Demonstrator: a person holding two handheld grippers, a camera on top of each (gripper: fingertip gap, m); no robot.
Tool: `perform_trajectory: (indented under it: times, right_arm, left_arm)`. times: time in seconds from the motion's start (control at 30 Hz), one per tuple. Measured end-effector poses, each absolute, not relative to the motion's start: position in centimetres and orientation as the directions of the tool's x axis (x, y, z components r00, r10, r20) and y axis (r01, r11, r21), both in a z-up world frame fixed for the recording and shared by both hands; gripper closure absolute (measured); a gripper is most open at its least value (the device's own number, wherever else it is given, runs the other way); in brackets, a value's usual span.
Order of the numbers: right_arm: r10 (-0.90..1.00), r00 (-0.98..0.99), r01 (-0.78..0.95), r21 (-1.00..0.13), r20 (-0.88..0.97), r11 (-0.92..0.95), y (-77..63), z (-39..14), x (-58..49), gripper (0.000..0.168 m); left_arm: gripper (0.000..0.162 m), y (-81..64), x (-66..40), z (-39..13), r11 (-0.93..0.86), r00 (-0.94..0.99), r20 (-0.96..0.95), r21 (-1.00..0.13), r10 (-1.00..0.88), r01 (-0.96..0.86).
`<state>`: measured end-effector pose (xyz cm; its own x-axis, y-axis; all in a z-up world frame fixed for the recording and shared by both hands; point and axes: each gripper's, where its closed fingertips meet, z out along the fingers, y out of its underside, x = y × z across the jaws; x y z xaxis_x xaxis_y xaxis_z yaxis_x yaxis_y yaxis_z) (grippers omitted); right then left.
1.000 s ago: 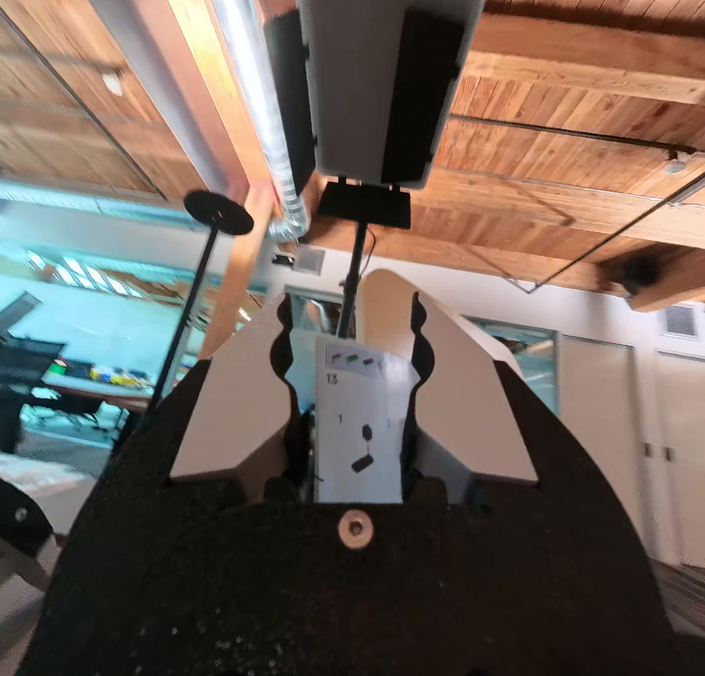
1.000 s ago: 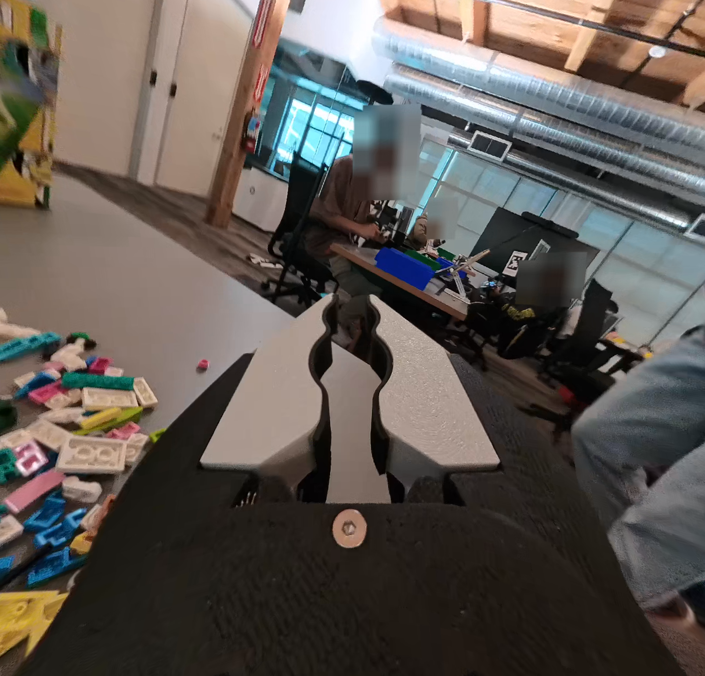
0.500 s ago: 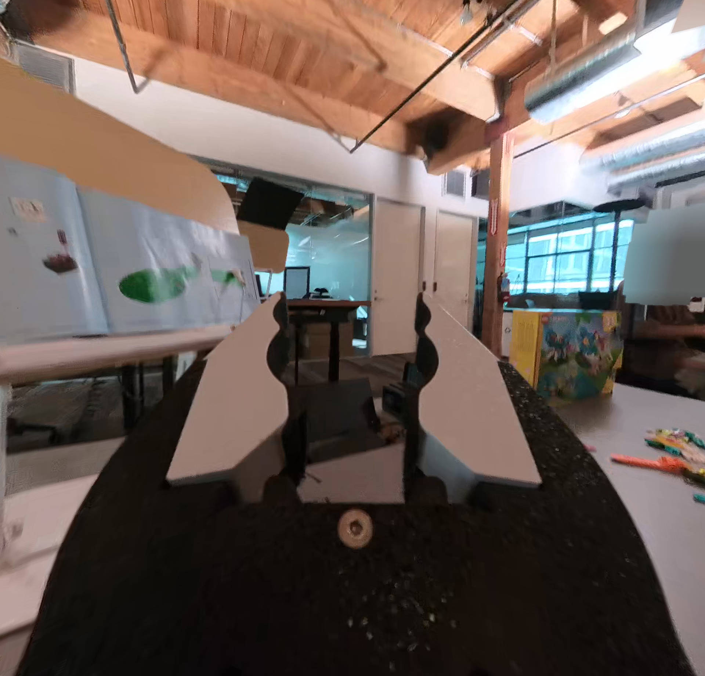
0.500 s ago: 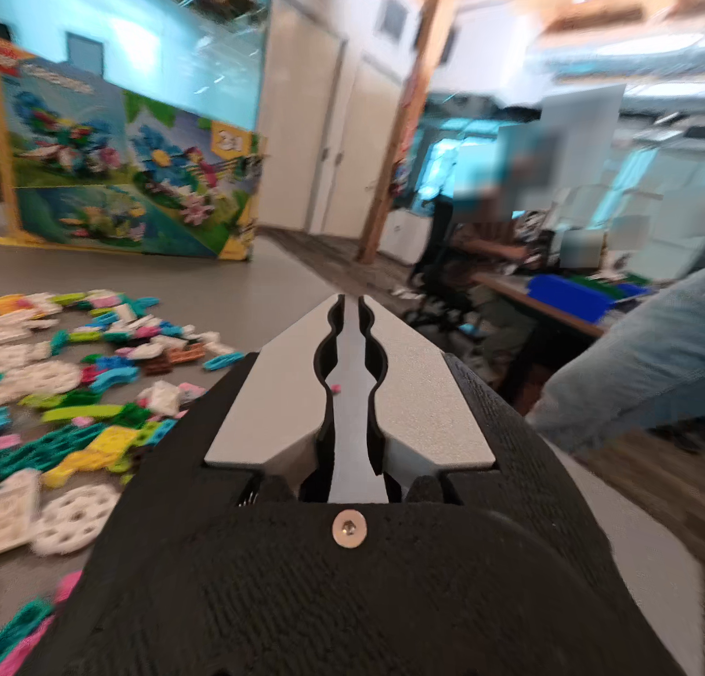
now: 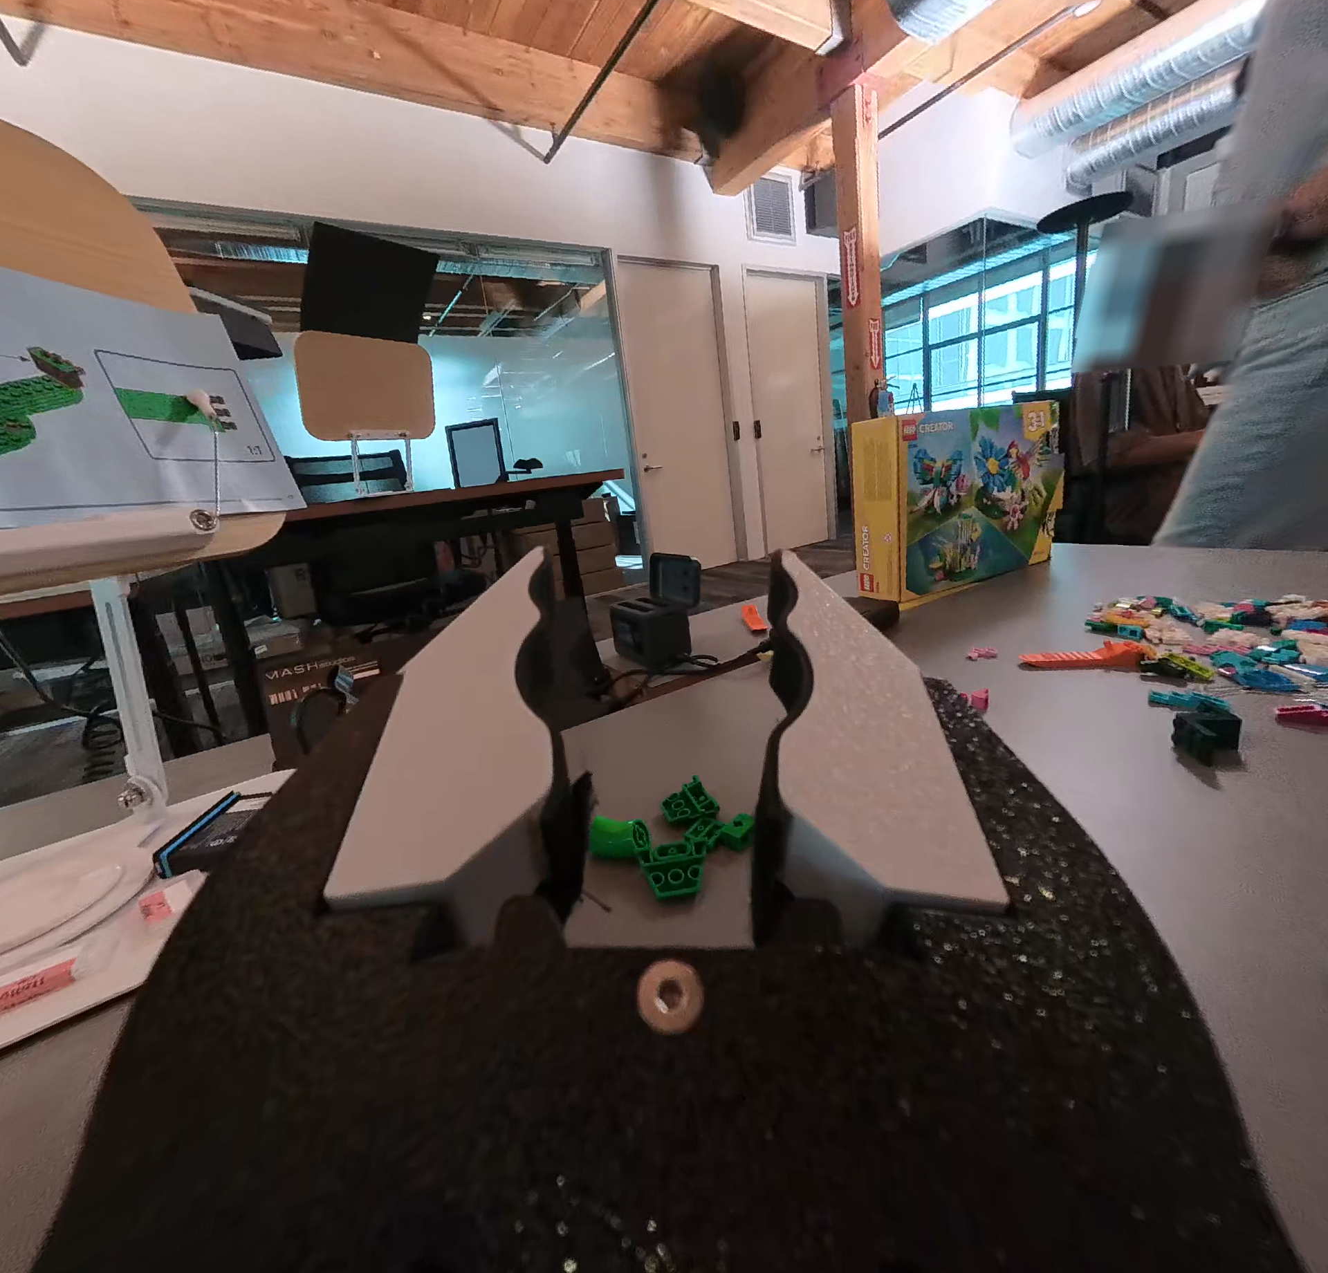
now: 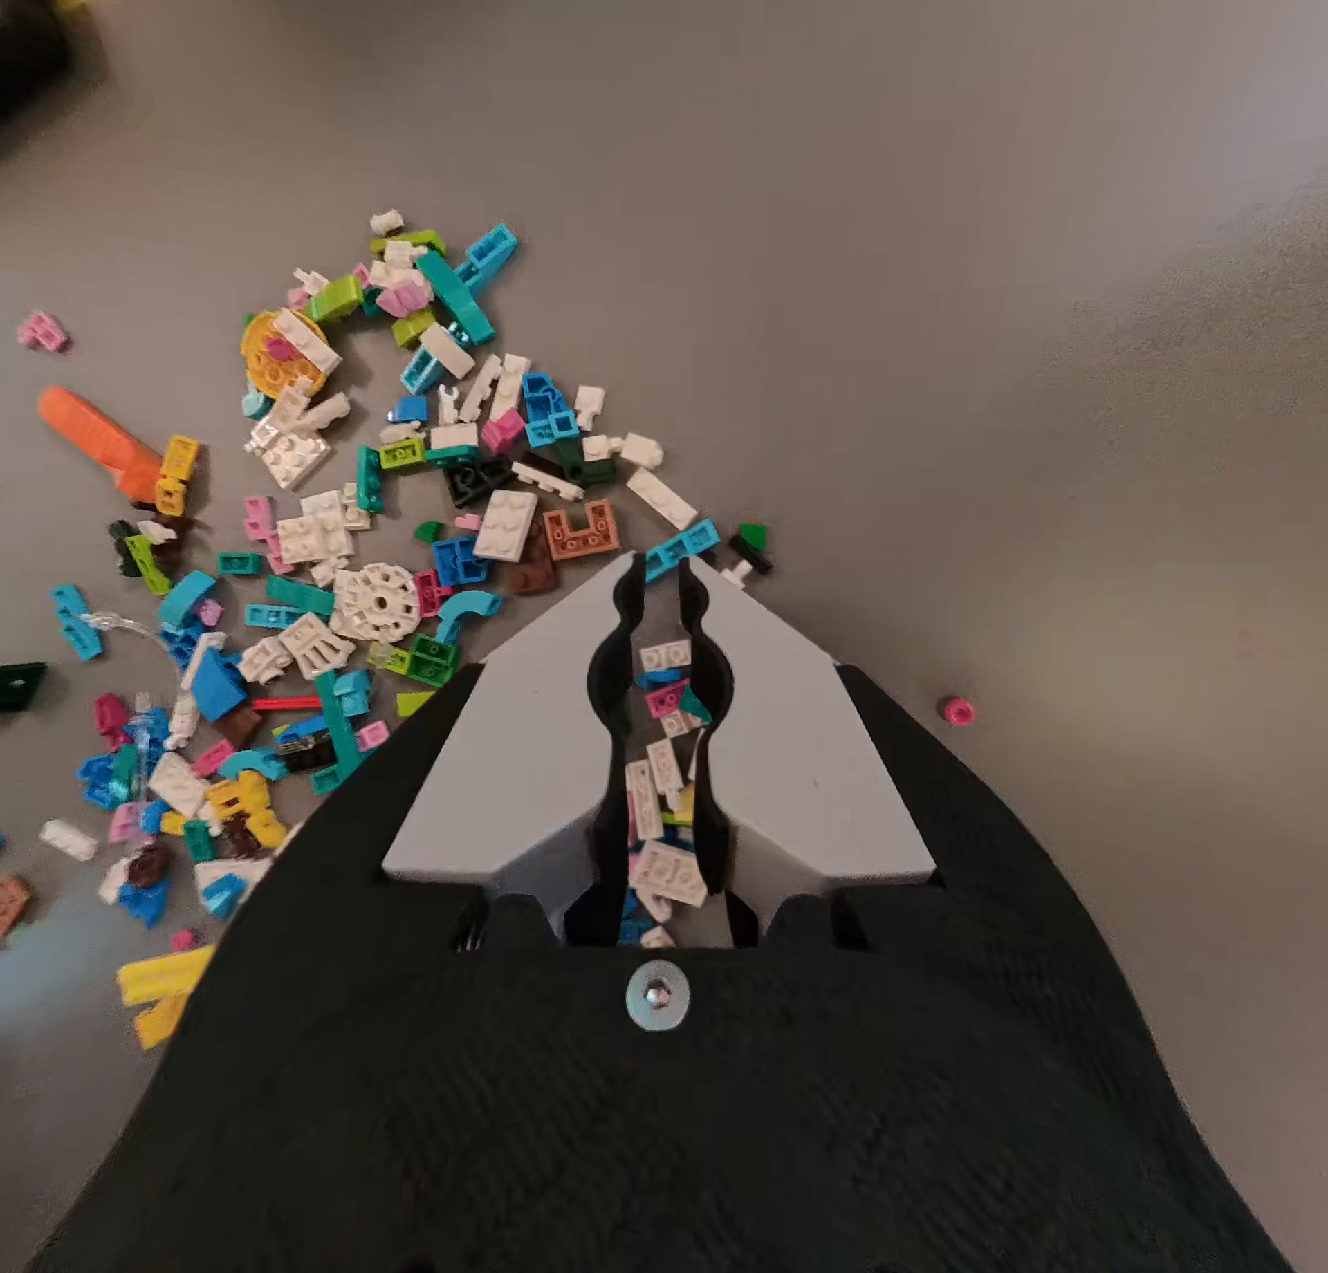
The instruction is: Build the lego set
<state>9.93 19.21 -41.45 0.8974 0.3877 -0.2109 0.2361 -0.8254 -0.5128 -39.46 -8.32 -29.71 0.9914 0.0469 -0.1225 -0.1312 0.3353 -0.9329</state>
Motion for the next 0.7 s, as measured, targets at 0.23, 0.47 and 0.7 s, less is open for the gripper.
perform_trajectory:
  times: [0.23, 0.47, 0.7]
  right_arm:
    - [0.383, 0.903, 0.280, -0.409, -0.195, -0.869, 19.0, -43.5, 10.1, 0.159]
    - [0.378, 0.914, 0.291, -0.409, -0.147, -0.865, 19.2, -44.1, 10.5, 0.159]
    - [0.425, 0.902, 0.349, -0.446, -0.080, -0.825, 18.7, -42.9, 9.8, 0.166]
  left_arm:
    - [0.114, -8.1, -39.3, -30.0, 0.317, 0.990, -0.138, -0.937, 0.041, -0.144]
    - [0.119, -7.9, -39.6, -30.2, 0.307, 0.992, -0.120, -0.943, 0.039, -0.126]
    - [0.123, -7.7, -39.5, -30.3, 0.300, 0.993, -0.119, -0.946, 0.026, -0.122]
